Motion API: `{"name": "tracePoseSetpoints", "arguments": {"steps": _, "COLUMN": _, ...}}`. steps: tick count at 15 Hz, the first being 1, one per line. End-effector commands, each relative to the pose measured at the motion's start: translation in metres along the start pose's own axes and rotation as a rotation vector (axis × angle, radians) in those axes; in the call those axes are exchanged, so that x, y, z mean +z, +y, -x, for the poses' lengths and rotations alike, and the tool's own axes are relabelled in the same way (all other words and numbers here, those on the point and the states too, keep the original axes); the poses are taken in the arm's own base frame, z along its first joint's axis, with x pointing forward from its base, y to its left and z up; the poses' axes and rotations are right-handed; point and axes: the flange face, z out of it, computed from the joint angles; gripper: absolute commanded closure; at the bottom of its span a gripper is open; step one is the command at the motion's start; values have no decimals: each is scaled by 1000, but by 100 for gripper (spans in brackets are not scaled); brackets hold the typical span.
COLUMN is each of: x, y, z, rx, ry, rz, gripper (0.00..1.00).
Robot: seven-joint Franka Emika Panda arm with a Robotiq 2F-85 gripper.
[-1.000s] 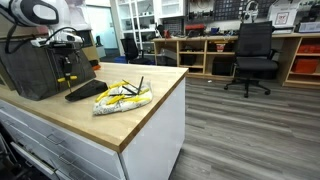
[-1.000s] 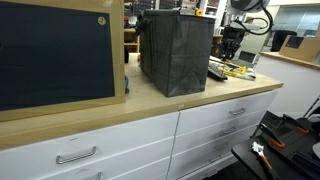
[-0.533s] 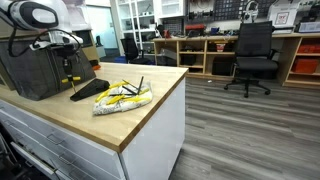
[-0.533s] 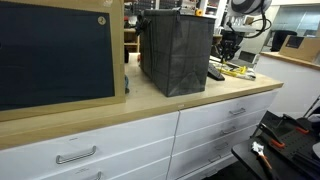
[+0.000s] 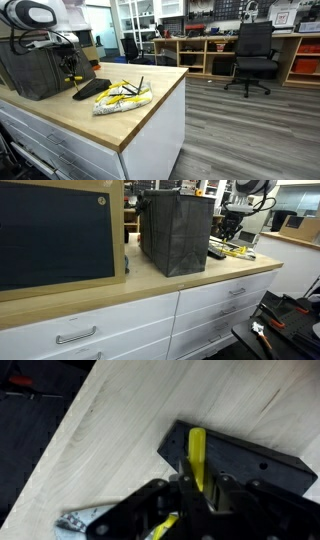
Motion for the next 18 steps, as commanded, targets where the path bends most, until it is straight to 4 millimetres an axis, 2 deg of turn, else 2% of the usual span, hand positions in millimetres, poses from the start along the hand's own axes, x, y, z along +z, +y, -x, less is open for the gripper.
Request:
{"name": "tracePoseSetpoints", "arguments": {"steps": 1, "x": -25, "y": 6, "z": 16, "rx": 83, "ry": 52, "rz": -70, "gripper": 96}}
{"name": "tracePoseSetpoints", "arguments": {"steps": 5, "x": -46, "y": 2, "z": 31, "rx": 107, "ry": 92, "rz": -114, "gripper": 96}}
{"name": "tracePoseSetpoints", "arguments": {"steps": 7, "x": -49, "y": 1, "z": 39, "rx": 76, "ry": 74, "rz": -111, "gripper": 96}}
{"name": "tracePoseSetpoints", "arguments": {"steps": 12, "x": -43, "y": -1, "z": 54, "rx": -210, "ry": -39, "rz": -79, "gripper": 96}}
{"name": "tracePoseSetpoints", "arguments": {"steps": 18, "x": -43, "y": 6, "z": 47, "rx": -535, "ry": -166, "rz": 20, "gripper": 96}}
